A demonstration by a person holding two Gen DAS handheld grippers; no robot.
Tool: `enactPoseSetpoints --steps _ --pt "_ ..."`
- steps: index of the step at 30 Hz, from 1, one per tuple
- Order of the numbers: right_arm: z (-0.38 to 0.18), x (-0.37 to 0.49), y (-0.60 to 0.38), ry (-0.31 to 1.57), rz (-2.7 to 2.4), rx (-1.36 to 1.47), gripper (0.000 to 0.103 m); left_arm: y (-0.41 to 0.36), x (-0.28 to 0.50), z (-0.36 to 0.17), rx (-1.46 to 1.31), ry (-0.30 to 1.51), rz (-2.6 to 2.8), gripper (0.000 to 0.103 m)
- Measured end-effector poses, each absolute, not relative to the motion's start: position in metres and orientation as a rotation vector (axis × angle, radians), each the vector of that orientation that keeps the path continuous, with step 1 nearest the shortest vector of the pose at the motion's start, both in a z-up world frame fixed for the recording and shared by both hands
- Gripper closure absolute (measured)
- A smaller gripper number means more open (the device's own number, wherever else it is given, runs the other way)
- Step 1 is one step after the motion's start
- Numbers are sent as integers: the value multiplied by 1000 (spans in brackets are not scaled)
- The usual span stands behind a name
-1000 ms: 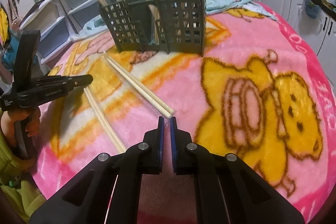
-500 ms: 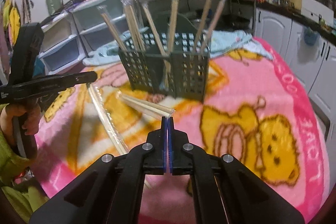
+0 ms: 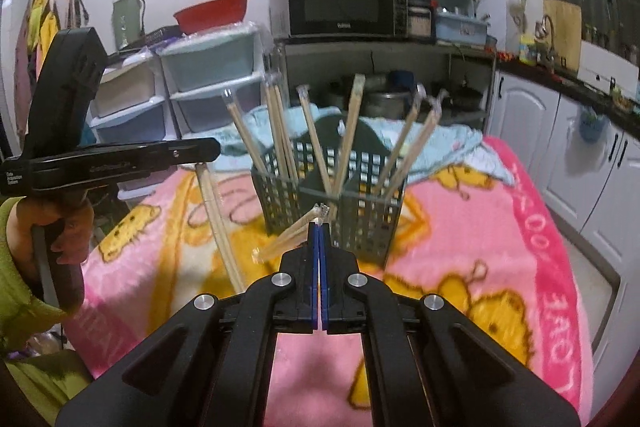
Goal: Organize utensils
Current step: 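Lift the chopsticks with both tools and carry them above the caddy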
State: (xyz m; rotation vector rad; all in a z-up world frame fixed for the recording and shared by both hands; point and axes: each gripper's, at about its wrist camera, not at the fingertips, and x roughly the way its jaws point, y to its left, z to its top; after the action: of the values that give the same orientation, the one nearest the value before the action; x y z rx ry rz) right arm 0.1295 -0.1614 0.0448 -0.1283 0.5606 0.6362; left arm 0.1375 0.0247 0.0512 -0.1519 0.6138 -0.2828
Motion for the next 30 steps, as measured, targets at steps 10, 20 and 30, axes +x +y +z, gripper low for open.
enactPoseSetpoints --steps 10,20,30 --pt "78 128 -157 468 652 -148 103 12 145 84 -138 533 -328 103" --pt "110 129 -158 391 642 -162 103 9 152 122 -128 443 -352 103" --pt "156 135 -165 280 611 -155 103 13 160 159 -137 352 -338 103"
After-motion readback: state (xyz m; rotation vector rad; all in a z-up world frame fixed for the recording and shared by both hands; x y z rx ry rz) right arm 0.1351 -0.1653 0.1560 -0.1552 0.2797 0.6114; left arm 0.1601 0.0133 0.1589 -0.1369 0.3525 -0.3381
